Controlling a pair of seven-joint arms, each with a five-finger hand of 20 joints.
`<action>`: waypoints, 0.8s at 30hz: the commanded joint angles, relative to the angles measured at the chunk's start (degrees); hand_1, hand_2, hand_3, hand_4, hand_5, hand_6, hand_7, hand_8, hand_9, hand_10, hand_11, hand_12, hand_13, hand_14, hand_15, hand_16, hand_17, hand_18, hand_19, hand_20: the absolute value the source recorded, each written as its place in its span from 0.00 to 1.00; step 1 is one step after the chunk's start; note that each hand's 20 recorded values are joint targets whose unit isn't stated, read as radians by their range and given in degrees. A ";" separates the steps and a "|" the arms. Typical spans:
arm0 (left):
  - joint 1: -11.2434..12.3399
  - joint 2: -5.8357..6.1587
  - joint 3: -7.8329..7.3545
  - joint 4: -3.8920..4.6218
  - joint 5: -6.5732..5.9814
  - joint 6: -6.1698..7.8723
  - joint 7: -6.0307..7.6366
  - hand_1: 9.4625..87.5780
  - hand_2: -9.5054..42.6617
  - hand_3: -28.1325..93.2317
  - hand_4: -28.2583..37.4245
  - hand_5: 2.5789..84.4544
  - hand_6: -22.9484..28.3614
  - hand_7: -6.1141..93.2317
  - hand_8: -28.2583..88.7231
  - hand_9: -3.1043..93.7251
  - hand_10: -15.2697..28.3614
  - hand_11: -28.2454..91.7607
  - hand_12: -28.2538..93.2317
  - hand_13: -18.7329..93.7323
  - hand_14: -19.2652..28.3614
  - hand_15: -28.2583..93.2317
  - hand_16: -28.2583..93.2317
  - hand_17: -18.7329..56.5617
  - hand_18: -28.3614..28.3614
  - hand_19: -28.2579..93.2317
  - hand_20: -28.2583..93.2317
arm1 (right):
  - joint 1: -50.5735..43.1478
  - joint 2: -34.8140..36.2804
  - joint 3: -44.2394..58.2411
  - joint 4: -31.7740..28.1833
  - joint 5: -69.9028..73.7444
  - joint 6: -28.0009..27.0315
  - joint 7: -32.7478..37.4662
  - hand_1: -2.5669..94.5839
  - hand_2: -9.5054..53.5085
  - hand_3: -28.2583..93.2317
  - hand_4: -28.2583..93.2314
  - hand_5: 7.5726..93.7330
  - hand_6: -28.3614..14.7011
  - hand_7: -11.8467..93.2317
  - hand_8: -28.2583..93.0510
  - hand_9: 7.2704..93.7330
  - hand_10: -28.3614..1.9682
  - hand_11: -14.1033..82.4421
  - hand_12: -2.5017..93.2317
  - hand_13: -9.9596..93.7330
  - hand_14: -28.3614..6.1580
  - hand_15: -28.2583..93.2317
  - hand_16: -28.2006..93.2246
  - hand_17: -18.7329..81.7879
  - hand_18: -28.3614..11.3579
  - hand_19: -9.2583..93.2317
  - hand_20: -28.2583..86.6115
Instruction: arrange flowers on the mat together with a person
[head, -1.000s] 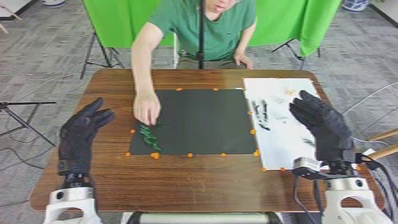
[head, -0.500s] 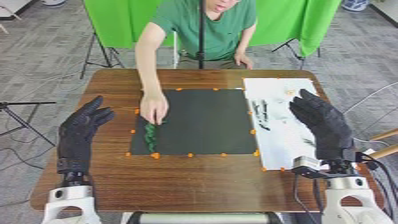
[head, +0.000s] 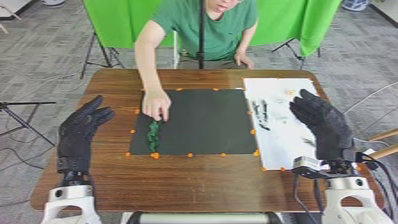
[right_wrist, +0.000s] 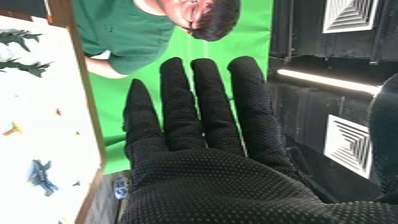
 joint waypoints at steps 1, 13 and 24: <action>0.35 0.64 -0.23 1.66 -3.31 1.63 -0.54 0.20 0.28 0.82 0.07 0.54 0.49 0.19 0.19 0.55 0.68 0.39 0.34 0.57 0.77 0.40 0.22 0.48 0.74 0.37 0.43 | -0.32 -0.27 -0.18 0.00 -0.62 -0.02 -0.39 0.15 0.10 0.82 0.07 0.42 0.62 0.24 0.16 0.43 0.45 0.20 0.18 0.45 0.42 0.33 0.36 0.37 0.30 0.14 0.47; 1.48 1.48 -1.43 3.02 -3.57 2.43 -1.53 0.19 0.30 0.83 0.03 0.55 0.50 0.19 0.19 0.56 0.68 0.39 0.34 0.57 0.77 0.41 0.21 0.48 0.74 0.37 0.43 | -0.47 -0.05 0.00 -0.64 -1.40 1.00 -0.57 0.15 0.10 0.82 0.07 0.42 0.62 0.24 0.16 0.44 0.45 0.20 0.18 0.46 0.42 0.33 0.36 0.37 0.30 0.14 0.47; 1.59 1.55 -1.60 2.84 -3.72 2.50 -1.56 0.22 0.46 0.82 0.01 0.56 0.50 0.19 0.19 0.57 0.69 0.39 0.34 0.58 0.77 0.41 0.21 0.49 0.74 0.38 0.43 | -2.29 6.11 4.06 -5.59 -38.28 33.58 12.15 0.26 0.00 0.78 0.06 0.54 0.62 0.29 0.14 0.62 0.41 0.41 0.30 0.65 0.40 0.57 0.46 0.39 0.24 0.53 0.62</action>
